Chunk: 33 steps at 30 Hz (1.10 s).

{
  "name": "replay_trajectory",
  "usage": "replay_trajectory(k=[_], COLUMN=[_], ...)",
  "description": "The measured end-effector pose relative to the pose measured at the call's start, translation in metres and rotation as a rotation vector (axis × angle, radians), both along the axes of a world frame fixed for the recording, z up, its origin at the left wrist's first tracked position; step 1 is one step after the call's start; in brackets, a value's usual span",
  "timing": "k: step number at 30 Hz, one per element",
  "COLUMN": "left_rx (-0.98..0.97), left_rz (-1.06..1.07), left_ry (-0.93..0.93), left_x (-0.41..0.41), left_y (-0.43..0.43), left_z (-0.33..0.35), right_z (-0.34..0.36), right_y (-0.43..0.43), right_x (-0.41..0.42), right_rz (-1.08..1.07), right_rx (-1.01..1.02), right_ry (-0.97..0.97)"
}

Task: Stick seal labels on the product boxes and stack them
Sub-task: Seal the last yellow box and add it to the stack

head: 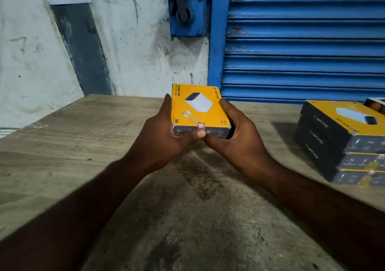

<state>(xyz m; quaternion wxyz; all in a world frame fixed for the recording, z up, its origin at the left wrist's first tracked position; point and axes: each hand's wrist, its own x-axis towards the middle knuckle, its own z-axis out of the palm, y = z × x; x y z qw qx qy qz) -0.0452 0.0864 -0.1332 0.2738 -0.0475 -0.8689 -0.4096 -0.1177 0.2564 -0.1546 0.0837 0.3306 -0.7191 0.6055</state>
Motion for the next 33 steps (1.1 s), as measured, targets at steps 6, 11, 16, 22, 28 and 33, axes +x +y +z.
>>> replay_trajectory(k=[6, 11, 16, 22, 28, 33], left_rx=[0.016, 0.026, -0.025, -0.032, 0.089, 0.065], left_rz=[0.018, -0.058, -0.103, -0.130, -0.173, -0.136], left_ry=[0.056, 0.044, 0.019, -0.003, 0.072, 0.113], left_x=[-0.001, -0.004, -0.009, -0.010, -0.005, -0.006], left_y=[0.000, -0.001, -0.007, -0.013, -0.003, -0.003], left_z=[-0.001, -0.003, -0.005, -0.007, -0.005, -0.006], right_z=[-0.004, -0.005, 0.000, -0.001, -0.003, -0.003], right_y=[0.001, 0.002, 0.000, 0.002, 0.002, 0.002], right_x=[-0.002, -0.001, 0.003, 0.001, -0.001, -0.001], right_rz=[-0.030, 0.030, -0.024, -0.045, -0.022, 0.029], right_rx=[0.008, -0.044, -0.013, 0.008, 0.017, -0.009], right_ry=[0.030, -0.005, 0.038, 0.079, 0.112, 0.095])
